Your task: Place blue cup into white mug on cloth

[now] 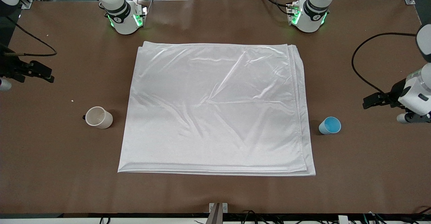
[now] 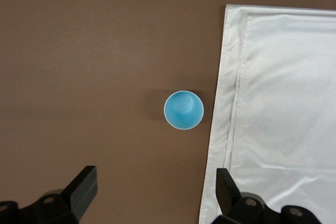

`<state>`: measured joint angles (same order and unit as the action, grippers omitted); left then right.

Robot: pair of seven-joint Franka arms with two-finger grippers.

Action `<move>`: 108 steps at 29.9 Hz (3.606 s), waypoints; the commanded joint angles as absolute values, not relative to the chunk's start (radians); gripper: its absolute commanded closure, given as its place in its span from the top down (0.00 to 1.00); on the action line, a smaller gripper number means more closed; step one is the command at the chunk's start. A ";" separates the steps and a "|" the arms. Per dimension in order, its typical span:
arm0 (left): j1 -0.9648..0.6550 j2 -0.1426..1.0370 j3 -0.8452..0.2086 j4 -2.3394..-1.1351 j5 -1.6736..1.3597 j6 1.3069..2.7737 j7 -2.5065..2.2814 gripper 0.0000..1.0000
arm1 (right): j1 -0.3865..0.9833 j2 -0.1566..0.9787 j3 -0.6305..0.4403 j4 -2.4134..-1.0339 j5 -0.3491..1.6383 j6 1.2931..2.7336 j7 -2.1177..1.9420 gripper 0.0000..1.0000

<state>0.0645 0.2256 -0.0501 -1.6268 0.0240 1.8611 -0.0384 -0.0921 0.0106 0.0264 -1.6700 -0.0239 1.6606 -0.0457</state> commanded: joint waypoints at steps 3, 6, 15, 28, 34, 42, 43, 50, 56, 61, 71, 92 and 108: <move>0.083 0.215 -0.052 -1.822 0.017 2.095 -0.018 1.00 | -0.106 -0.002 0.028 -1.782 -0.038 1.753 -0.086 1.00; 0.086 0.264 -0.049 -1.833 0.017 2.138 -0.018 1.00 | -0.124 0.002 0.028 -1.831 -0.035 1.828 -0.155 1.00; 0.094 0.400 -0.051 -1.829 0.008 2.201 -0.040 1.00 | -0.152 0.015 0.026 -1.940 -0.037 2.017 -0.366 1.00; 0.100 0.515 -0.049 -1.827 0.012 2.289 -0.040 0.93 | -0.179 0.066 0.028 -2.010 -0.035 2.085 -0.666 1.00; 0.095 0.523 -0.049 -1.829 0.012 2.290 -0.040 0.75 | -0.183 0.109 0.026 -2.006 -0.035 2.112 -0.774 1.00; 0.092 0.537 -0.051 -1.827 0.012 2.290 -0.038 0.42 | -0.213 0.178 0.028 -2.002 -0.029 2.200 -0.994 1.00; 0.094 0.543 -0.051 -1.825 0.012 2.290 -0.034 0.39 | -0.221 0.187 0.028 -2.002 -0.026 2.204 -1.018 1.00; 0.086 0.552 -0.051 -1.824 0.014 2.290 -0.020 0.00 | -0.238 0.221 0.031 -2.002 -0.025 2.249 -1.164 1.00; 0.078 0.557 -0.052 -1.822 0.015 2.289 -0.018 0.00 | -0.250 0.258 0.031 -2.000 -0.023 2.289 -1.284 1.00; 0.080 0.548 -0.052 -1.810 0.017 2.287 0.000 0.00 | -0.250 0.284 0.031 -2.000 0.020 2.327 -1.408 1.00; 0.058 0.479 -0.055 -1.718 0.015 2.117 0.015 0.00 | -0.258 0.353 0.029 -1.999 0.061 2.356 -1.594 1.00; 0.048 0.267 -0.100 -1.536 0.015 1.723 0.015 0.00 | -0.250 0.437 0.029 -1.999 0.058 2.404 -1.802 1.00; 0.045 0.222 -0.112 -1.453 0.031 1.634 0.021 0.00 | -0.253 0.480 0.031 -2.003 0.063 2.445 -1.805 1.00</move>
